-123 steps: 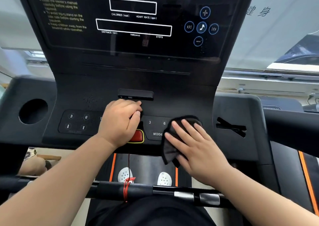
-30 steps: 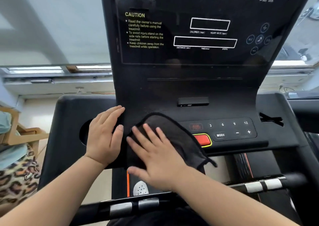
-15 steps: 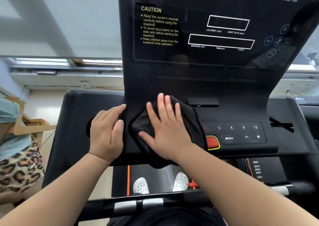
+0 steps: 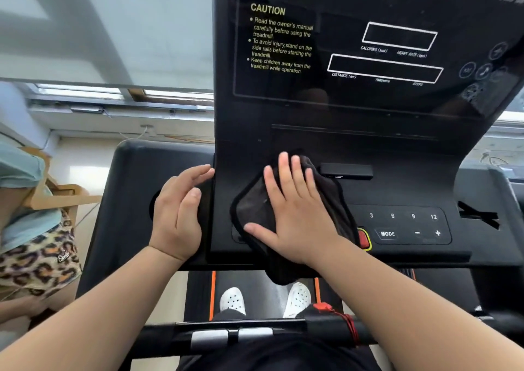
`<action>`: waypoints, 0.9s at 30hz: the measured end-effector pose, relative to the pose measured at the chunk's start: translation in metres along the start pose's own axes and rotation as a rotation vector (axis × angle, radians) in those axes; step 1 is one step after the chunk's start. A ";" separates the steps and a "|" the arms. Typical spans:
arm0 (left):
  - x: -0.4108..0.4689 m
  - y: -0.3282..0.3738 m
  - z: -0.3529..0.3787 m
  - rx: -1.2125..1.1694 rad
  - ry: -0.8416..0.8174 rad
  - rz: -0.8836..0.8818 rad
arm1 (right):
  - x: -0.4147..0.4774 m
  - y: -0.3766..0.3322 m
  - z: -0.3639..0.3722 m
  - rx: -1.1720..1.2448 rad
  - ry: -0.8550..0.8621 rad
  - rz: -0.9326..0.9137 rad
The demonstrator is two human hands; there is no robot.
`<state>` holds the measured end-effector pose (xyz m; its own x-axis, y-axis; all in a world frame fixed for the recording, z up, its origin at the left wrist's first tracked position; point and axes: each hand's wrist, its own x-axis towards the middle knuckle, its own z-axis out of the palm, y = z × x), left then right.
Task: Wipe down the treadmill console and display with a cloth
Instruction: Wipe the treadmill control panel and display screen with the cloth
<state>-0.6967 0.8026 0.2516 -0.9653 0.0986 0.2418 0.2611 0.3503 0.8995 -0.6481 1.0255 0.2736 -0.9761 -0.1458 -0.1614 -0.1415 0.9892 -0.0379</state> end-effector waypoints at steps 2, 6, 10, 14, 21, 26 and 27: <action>0.001 -0.002 0.001 -0.006 0.001 -0.003 | 0.014 -0.014 -0.001 0.001 0.022 -0.045; 0.001 -0.001 0.002 0.055 0.001 0.014 | 0.004 -0.036 0.007 0.018 0.025 -0.240; 0.003 0.009 0.001 0.229 -0.017 0.041 | -0.045 -0.018 0.020 -0.034 0.015 -0.332; 0.001 0.002 -0.014 0.560 -0.202 0.035 | -0.055 0.018 0.016 -0.016 -0.027 -0.160; -0.003 -0.015 -0.049 0.742 -0.305 0.061 | 0.011 -0.013 -0.001 -0.023 -0.003 -0.050; 0.006 -0.013 -0.045 0.683 -0.311 0.036 | 0.022 -0.038 -0.002 -0.050 -0.023 -0.318; 0.007 -0.014 -0.045 0.680 -0.309 0.041 | 0.013 -0.035 0.000 -0.047 -0.033 -0.358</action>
<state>-0.7073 0.7567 0.2572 -0.9358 0.3462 0.0664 0.3385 0.8297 0.4439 -0.6554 0.9886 0.2729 -0.8574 -0.4830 -0.1775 -0.4818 0.8747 -0.0525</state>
